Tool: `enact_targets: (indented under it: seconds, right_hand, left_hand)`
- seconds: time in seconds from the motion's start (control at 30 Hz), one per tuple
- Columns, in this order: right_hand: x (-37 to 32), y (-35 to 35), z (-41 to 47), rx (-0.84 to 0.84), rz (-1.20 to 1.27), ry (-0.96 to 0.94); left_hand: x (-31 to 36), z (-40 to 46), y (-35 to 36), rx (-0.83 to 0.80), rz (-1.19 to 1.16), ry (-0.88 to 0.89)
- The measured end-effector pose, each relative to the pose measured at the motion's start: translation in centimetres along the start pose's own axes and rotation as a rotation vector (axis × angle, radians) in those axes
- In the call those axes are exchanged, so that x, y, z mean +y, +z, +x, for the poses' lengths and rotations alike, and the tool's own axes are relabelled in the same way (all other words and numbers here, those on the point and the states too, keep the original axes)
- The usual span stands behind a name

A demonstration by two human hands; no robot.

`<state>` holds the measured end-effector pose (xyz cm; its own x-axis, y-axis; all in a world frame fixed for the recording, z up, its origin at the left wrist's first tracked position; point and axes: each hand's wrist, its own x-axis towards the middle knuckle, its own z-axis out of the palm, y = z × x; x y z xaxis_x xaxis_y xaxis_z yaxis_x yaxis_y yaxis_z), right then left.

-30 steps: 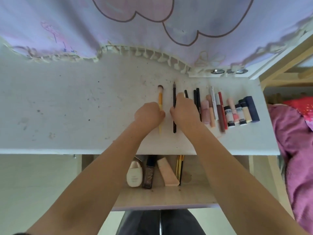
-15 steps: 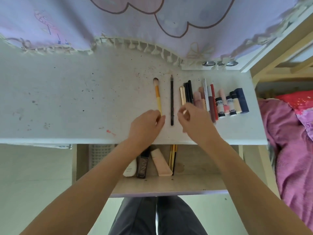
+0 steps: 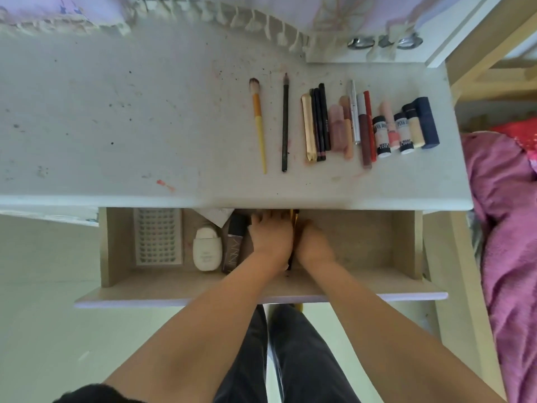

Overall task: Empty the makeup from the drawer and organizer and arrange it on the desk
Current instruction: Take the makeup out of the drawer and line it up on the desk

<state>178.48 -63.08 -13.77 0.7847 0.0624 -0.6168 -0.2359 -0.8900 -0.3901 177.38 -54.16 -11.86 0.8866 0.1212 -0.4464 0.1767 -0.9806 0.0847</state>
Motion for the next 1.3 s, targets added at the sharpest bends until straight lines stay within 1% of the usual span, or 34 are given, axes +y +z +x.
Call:
enact_targets:
  seconds: [0.13, 0.27, 0.4, 0.53, 0.63, 0.7, 0.77, 0.83, 0.9, 1.0, 1.07, 1.1, 1.17, 1.23, 1.3]
  right_hand:
    - [0.6, 0.7, 0.0, 0.008, -0.012, 0.016]
    - [1.7, 0.4, -0.1, 0.004, -0.065, 0.019]
    - [0.9, 0.6, 0.1, 0.057, -0.094, -0.006]
    - [0.0, 0.7, 0.2, 0.061, -0.216, -0.052]
    - [0.9, -0.5, 0.5, 0.076, -0.282, -0.057]
    - [1.8, -1.8, 0.6, 0.070, -0.270, -0.043]
    - [2.7, -3.4, 0.1, 0.076, -0.277, -0.072]
    - [3.5, -5.0, -0.8, 0.082, -0.311, -0.140]
    - [4.3, -6.4, -2.4, 0.069, -0.314, -0.224]
    - [4.6, -8.0, -5.3, 0.049, -0.277, -0.381]
    - [3.5, -9.2, -7.0, 0.089, -0.201, -0.474]
    - [2.3, -10.0, -7.6, 0.127, -0.146, -0.508]
    - [-1.1, -11.7, -8.0, 0.213, 0.011, -0.560]
    - [-5.3, -13.1, -7.3, 0.282, 0.160, -0.581]
    - [-9.7, -13.7, -5.7, 0.310, 0.236, -0.574]
  left_hand:
    - [0.2, 0.1, 0.6, 0.012, 0.051, -0.003]
    - [0.7, -0.1, 0.7, -0.025, 0.084, -0.012]
    - [0.4, -0.1, 0.9, 0.006, 0.097, -0.022]
    - [-0.5, -0.3, 1.2, -0.017, 0.138, -0.046]
    - [-0.7, -0.4, 1.5, -0.013, 0.137, -0.041]
    - [-0.7, -0.3, 1.3, -0.023, 0.129, -0.032]
    - [-0.6, -0.4, 1.0, -0.036, 0.100, -0.035]
    - [-0.3, -0.9, 0.5, -0.020, 0.057, -0.025]
    - [-0.1, -2.3, -0.3, 0.031, -0.032, -0.002]
    - [-0.8, -5.1, -2.1, 0.107, -0.304, 0.101]
    - [-2.0, -6.8, -3.8, 0.189, -0.489, 0.203]
    - [-2.7, -7.4, -5.1, 0.242, -0.559, 0.227]
    - [-4.3, -7.7, -8.1, 0.351, -0.650, 0.214]
    - [-6.0, -6.7, -11.5, 0.440, -0.695, 0.163]
    - [-7.8, -4.5, -14.5, 0.485, -0.696, 0.086]
